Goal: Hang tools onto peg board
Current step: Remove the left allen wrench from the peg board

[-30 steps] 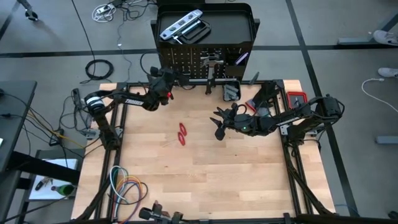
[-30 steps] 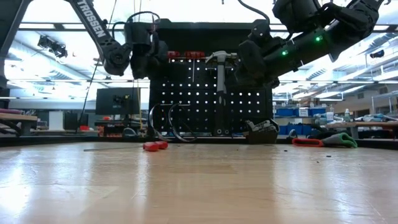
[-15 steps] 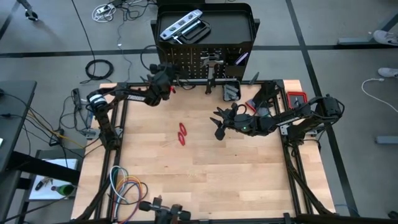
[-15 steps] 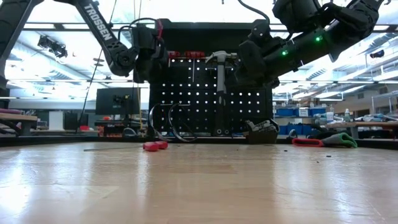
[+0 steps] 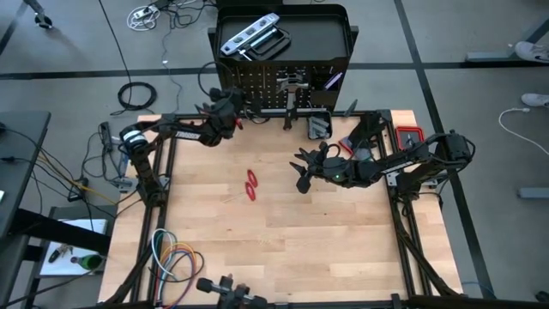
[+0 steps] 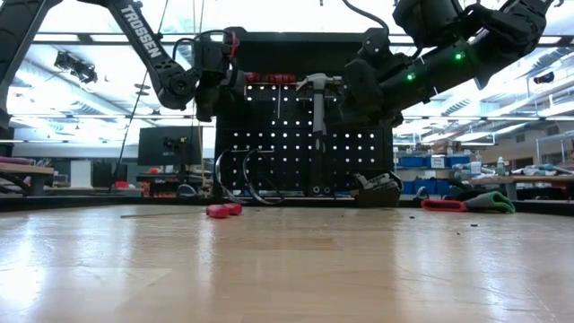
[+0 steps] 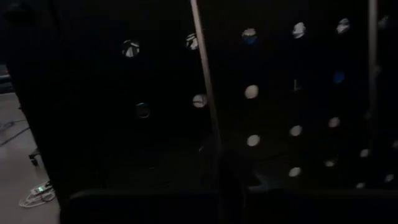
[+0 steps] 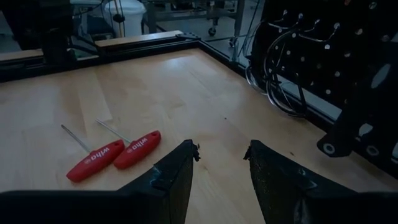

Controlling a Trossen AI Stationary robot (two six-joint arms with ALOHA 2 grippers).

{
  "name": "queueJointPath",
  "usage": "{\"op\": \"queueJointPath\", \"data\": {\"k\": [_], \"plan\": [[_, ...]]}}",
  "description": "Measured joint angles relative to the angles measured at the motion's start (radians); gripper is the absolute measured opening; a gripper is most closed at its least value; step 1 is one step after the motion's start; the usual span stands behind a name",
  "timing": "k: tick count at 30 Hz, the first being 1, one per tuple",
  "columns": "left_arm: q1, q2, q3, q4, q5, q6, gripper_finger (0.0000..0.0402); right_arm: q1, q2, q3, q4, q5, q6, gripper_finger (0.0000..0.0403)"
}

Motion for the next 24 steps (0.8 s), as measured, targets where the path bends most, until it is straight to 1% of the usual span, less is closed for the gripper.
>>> {"op": "queueJointPath", "data": {"k": [7, 9, 14, 18, 24], "plan": [[-0.022, 0.0, 0.0, 0.008, -0.019, -0.009, 0.0001, 0.002, 0.0, 0.0, -0.012, 0.0, 0.006, 0.0162], [-0.035, -0.001, -0.005, 0.022, -0.039, -0.003, 0.0001, 0.002, 0.0, 0.0, -0.012, 0.0, 0.007, 0.0162], [-0.059, -0.009, -0.062, 0.165, -0.094, 0.092, 0.0001, 0.005, 0.0, 0.0, -0.015, 0.0, 0.01, 0.0162], [-0.06, -0.034, -0.101, 0.183, -0.093, 0.098, 0.0, 0.007, 0.0, 0.0, -0.015, 0.0, 0.01, 0.0162], [-0.059, -0.034, -0.105, 0.185, -0.073, 0.098, 0.0, 0.007, 0.0, 0.0, -0.011, 0.0, 0.011, 0.0162]]}}
